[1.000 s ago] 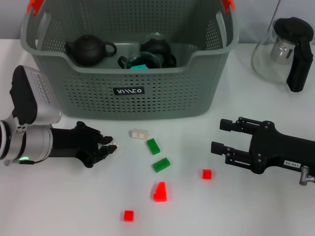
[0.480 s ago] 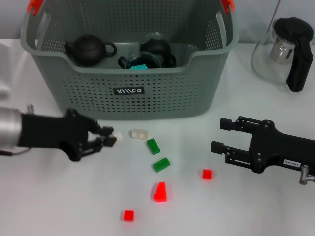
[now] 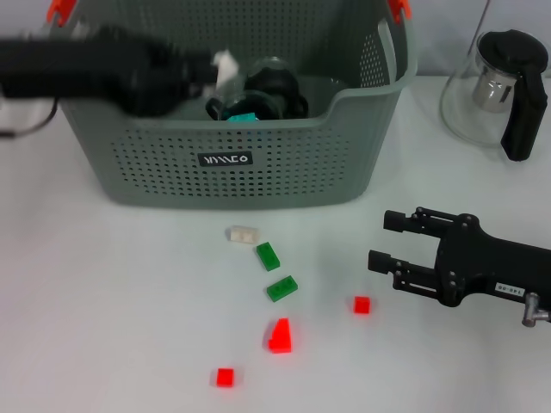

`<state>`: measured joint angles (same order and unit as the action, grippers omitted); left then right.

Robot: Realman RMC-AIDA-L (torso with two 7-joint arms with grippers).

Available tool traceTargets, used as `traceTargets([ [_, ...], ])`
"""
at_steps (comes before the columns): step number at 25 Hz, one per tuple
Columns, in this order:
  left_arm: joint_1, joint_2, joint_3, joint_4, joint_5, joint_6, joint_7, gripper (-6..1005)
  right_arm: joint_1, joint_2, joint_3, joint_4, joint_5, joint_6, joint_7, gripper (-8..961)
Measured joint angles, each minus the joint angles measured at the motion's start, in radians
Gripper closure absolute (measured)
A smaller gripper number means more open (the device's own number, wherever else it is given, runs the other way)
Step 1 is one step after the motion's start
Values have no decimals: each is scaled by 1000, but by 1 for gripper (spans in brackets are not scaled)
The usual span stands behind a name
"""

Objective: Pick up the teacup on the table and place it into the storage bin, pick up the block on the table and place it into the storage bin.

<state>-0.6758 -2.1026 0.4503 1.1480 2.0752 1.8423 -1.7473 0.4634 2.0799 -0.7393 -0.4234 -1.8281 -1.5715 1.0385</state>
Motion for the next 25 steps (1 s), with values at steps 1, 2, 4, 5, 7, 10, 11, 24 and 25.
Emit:
traceTargets([
  [1,-20,-11,47,34,6,-100,-57,793,0,0,0,0,0,0,0,270],
  [2,-27,-12,77,42,9,-148,-77,792,0,0,0,0,0,0,0,270],
  [4,-32,-7,129,43,11,-210,-97,790,0,0,0,0,0,-1,0,270],
  [5,-35,0,170,41,12,-257,-108,789,0,0,0,0,0,-2,0,270],
  [7,-40,10,261,30,18,-359,-121,787,0,0,0,0,0,-2,0,270],
  [10,-49,11,370,9,66,-493,-129,785,0,0,0,0,0,-3,0,270],
  [11,-53,6,409,-1,95,-538,-131,784,0,0,0,0,0,-3,0,270],
  [24,-85,-60,611,-89,395,-823,-250,772,-1,0,0,0,0,-5,0,269],
  [25,-86,-61,612,-88,404,-827,-263,771,-1,0,0,0,0,-5,0,269],
])
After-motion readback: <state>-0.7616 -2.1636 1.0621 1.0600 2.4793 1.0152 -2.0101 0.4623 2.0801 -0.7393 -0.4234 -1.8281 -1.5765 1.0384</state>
